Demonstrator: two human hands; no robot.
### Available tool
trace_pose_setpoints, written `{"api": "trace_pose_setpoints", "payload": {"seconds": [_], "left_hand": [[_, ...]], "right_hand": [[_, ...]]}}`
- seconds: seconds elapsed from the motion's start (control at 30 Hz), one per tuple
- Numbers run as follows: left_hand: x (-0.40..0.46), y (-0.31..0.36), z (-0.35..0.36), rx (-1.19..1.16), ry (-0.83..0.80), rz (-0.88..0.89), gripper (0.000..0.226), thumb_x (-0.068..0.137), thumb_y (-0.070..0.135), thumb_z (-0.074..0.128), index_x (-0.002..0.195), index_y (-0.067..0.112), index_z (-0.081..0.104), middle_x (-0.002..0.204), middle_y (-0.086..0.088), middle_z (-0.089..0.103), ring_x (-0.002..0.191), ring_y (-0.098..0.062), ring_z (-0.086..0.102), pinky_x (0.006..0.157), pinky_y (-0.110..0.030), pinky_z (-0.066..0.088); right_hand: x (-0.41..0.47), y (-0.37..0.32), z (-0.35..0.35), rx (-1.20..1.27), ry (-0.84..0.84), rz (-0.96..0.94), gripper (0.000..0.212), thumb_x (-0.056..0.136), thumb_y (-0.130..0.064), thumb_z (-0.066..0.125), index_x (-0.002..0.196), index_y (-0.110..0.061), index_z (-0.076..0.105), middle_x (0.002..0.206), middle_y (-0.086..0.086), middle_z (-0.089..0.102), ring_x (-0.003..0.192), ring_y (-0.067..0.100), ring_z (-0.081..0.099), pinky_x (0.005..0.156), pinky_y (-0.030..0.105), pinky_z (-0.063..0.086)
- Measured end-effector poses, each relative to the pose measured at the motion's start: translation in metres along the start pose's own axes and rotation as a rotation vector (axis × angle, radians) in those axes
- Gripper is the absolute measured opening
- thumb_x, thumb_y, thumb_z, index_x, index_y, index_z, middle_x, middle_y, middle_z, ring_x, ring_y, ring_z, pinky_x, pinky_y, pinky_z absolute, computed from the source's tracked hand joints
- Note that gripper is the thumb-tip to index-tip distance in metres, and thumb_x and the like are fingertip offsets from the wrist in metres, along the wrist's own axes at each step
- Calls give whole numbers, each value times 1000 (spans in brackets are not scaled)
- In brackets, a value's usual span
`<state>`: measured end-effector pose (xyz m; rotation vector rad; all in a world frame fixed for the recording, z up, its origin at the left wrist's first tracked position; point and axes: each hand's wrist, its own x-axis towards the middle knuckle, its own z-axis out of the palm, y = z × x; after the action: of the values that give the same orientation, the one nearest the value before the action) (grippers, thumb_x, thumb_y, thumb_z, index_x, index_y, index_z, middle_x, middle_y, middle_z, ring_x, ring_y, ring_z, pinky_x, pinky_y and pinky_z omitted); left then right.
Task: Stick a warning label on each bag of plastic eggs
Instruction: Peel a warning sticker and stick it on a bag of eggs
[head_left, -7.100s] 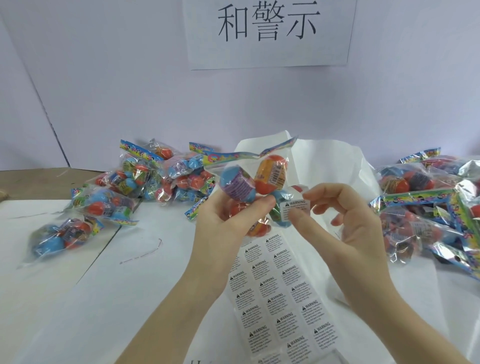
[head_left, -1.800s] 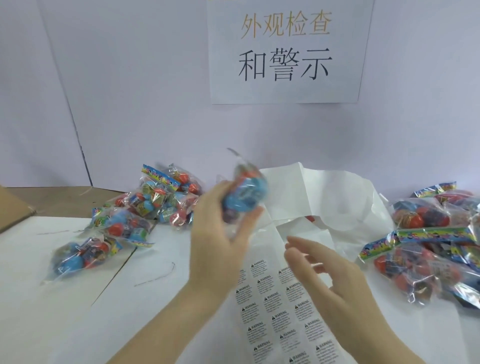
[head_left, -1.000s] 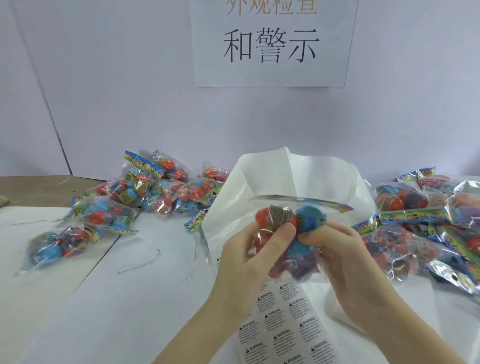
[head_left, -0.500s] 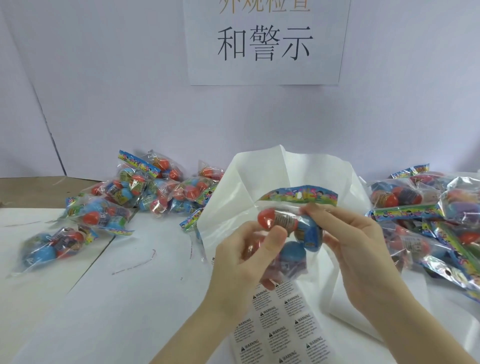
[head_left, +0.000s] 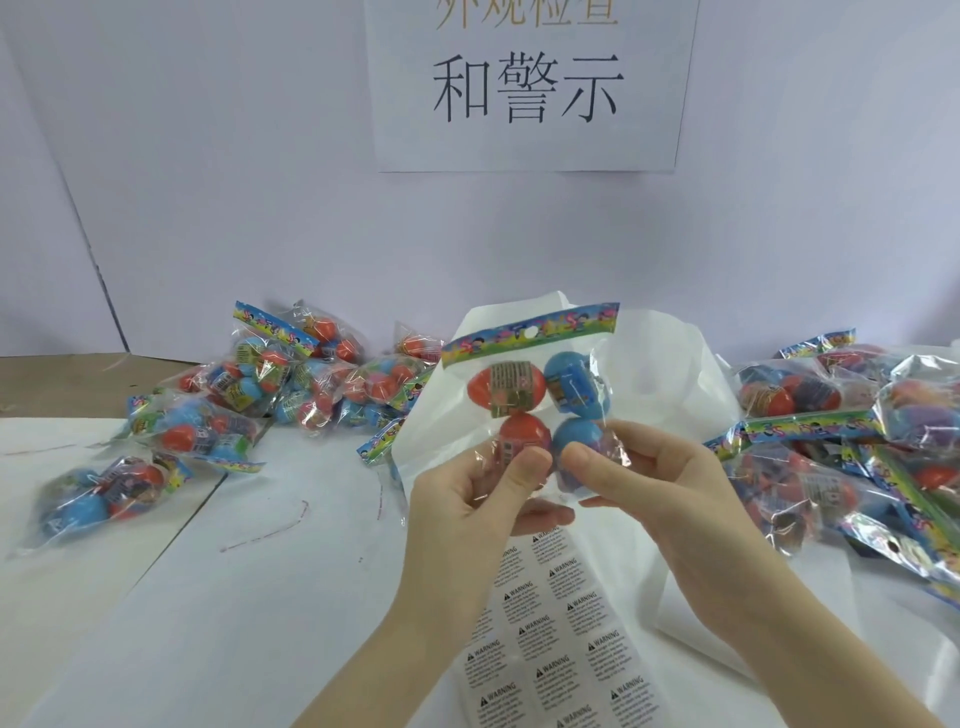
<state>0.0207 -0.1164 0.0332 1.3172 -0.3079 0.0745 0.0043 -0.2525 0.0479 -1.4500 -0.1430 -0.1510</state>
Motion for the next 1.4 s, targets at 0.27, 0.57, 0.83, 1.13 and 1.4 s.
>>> {"api": "trace_pose_setpoints", "payload": {"seconds": [0.27, 0.57, 0.83, 1.13, 1.4], "left_hand": [[1, -2, -2, 89, 49, 28, 29, 59, 52, 68, 69, 25, 74, 72, 3, 74, 62, -15, 70, 56, -18, 53], [-3, -7, 0, 353, 324, 202, 34, 64, 48, 67, 93, 34, 57, 92, 14, 59, 79, -2, 54, 67, -15, 42], [-3, 1, 3, -16, -69, -20, 34, 70, 38, 75, 97, 19, 70, 94, 0, 73, 92, -13, 67, 85, -31, 50], [7, 9, -4, -354, 59, -135, 41, 55, 31, 71, 89, 8, 74, 99, -17, 70, 81, -20, 66, 64, -22, 55], [7, 7, -7, -164, 70, -98, 45, 51, 41, 71, 88, 15, 75, 82, -9, 72, 70, -10, 67, 66, -19, 55]], "right_hand": [[-2, -1, 5, 42, 49, -90, 30, 46, -29, 74, 74, -20, 78, 75, 4, 74, 64, 7, 67, 57, 14, 49], [-1, 8, 4, -128, 409, -311, 14, 58, -27, 80, 69, -34, 75, 75, -11, 73, 72, 6, 68, 71, 16, 51], [-6, 20, 20, -606, 188, -758, 32, 71, -28, 71, 102, -20, 65, 103, -5, 65, 90, 8, 62, 80, 16, 48], [-3, 12, 14, -360, 341, -393, 28, 72, -43, 73, 97, -34, 65, 94, -15, 69, 86, 3, 60, 73, 15, 46], [0, 4, 9, 64, 250, -230, 15, 66, -25, 64, 71, -26, 78, 60, -1, 68, 51, 3, 53, 52, 13, 43]]}}
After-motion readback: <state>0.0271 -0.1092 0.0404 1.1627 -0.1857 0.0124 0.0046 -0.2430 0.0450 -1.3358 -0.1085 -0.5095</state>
